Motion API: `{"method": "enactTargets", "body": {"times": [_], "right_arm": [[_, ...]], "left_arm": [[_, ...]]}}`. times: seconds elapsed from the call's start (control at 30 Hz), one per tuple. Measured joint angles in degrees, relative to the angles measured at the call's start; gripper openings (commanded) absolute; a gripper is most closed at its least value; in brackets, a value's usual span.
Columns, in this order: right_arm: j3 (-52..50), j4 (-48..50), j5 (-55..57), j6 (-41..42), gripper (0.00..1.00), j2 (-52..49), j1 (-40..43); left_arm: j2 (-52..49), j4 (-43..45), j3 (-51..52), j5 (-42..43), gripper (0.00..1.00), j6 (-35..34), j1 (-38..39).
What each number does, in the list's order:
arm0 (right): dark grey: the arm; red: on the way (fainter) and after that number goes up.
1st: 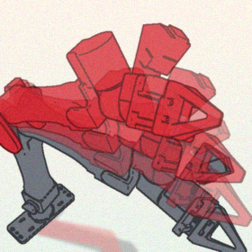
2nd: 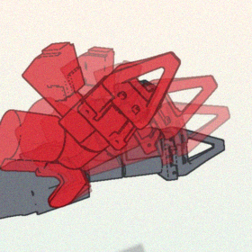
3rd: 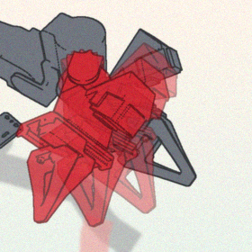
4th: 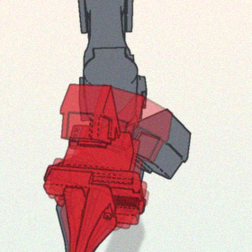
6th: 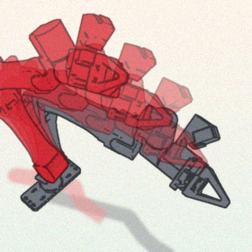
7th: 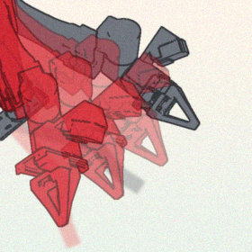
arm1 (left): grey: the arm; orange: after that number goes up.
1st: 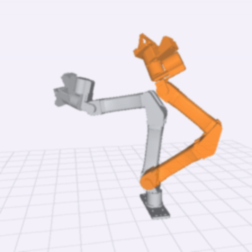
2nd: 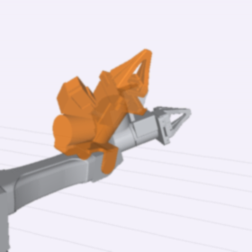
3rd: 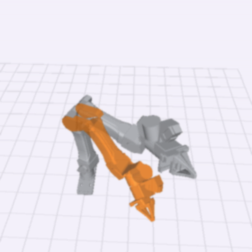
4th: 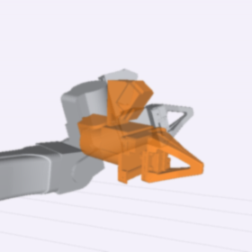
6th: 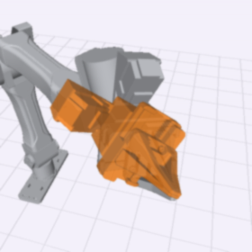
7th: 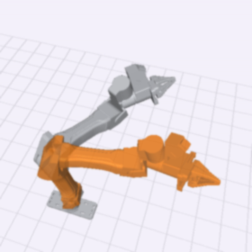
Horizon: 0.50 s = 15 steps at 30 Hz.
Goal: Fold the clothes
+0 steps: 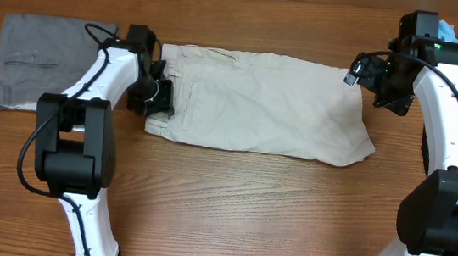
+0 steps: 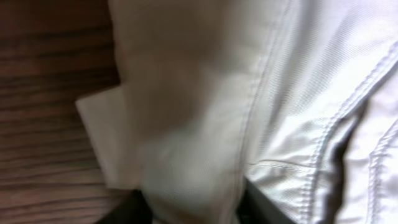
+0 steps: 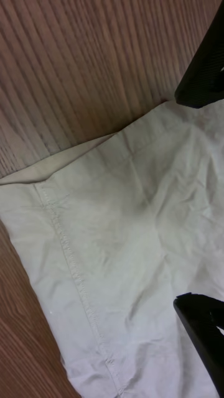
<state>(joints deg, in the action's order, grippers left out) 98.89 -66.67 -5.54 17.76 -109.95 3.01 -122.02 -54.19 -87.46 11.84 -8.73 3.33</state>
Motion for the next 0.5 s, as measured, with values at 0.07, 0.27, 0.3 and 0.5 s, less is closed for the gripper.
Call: {"method": "enactTargets", "body": {"times": [0.07, 0.27, 0.3, 0.5], "right_arm": [[0.0, 0.0, -0.02, -0.09, 0.83, 0.0, 0.0], [0.0, -0.39, -2.12, 0.0, 0.04, 0.0, 0.0], [0.0, -0.7, -3.15, -0.09, 0.04, 0.0, 0.0], [-0.02, -3.02, -16.46, -4.15, 0.04, 0.0, -0.09]], "left_arm": [[0.2, 0.04, 0.0, -0.57, 0.17, -0.31, 0.5], [0.5, -0.15, 0.0, -1.01, 0.04, -0.31, 0.83], [0.5, -0.35, -0.02, -1.01, 0.04, -0.31, 0.83], [-0.37, -5.81, -2.64, -1.9, 0.04, -0.33, 1.03]]}}
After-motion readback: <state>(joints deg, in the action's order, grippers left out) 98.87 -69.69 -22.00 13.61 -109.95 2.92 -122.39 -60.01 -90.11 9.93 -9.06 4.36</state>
